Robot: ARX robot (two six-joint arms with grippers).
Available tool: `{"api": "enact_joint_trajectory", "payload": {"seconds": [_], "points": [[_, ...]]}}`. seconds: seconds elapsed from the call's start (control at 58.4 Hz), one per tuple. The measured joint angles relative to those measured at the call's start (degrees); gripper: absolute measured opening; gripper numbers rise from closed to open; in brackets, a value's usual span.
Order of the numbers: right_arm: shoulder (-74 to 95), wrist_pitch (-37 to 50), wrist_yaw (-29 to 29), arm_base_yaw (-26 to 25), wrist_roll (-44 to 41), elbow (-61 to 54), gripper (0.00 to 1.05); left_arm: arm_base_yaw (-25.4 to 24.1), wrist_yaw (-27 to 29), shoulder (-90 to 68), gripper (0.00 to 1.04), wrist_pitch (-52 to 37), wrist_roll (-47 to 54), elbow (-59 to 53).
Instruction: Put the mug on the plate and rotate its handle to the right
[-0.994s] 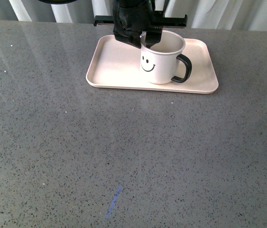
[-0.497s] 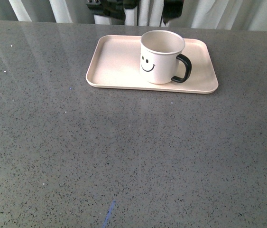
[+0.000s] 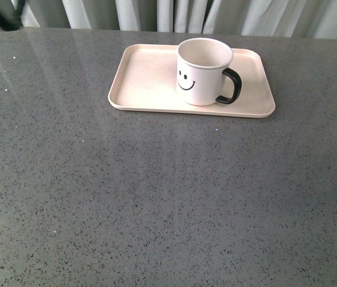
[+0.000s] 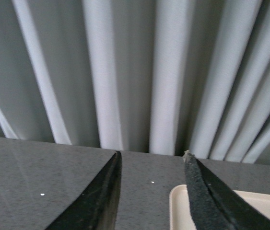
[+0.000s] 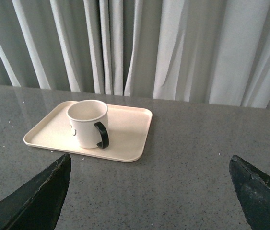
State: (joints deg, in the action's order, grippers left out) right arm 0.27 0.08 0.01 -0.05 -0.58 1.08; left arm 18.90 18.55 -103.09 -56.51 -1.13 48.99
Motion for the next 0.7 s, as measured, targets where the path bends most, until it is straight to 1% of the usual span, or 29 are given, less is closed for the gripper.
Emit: {"api": "enact_joint_trajectory", "payload": {"seconds": [0.086,0.206,0.223,0.343,0.514,0.565,0.702], "points": [[0.0,0.0,-0.04,0.0,0.0,0.0,0.96,-2.08,-1.31,4.44,0.24,-2.29,0.09,-6.95],[0.0,0.0,-0.02,0.0,0.0,0.0,0.96,-4.37,-4.22,9.57,0.02,-4.2,0.24,-16.35],[0.0,0.0,-0.02,0.0,0.0,0.0,0.96,-4.5,-4.55,9.94,0.01,-4.31,0.15,-17.0],[0.0,0.0,0.0,0.0,0.0,0.0,0.96,-6.88,-7.23,16.44,0.01,-5.4,0.48,-24.9],[0.0,0.0,-0.02,0.0,0.0,0.0,0.96,-9.92,-9.66,23.67,0.01,-5.46,0.5,-32.17],[0.0,0.0,-0.02,0.0,0.0,0.0,0.96,-10.86,-10.54,24.61,0.01,-8.26,0.5,-35.17],[0.0,0.0,0.0,0.0,0.0,0.0,0.96,-12.15,-12.46,29.27,0.01,-6.58,0.5,-39.36]]}}
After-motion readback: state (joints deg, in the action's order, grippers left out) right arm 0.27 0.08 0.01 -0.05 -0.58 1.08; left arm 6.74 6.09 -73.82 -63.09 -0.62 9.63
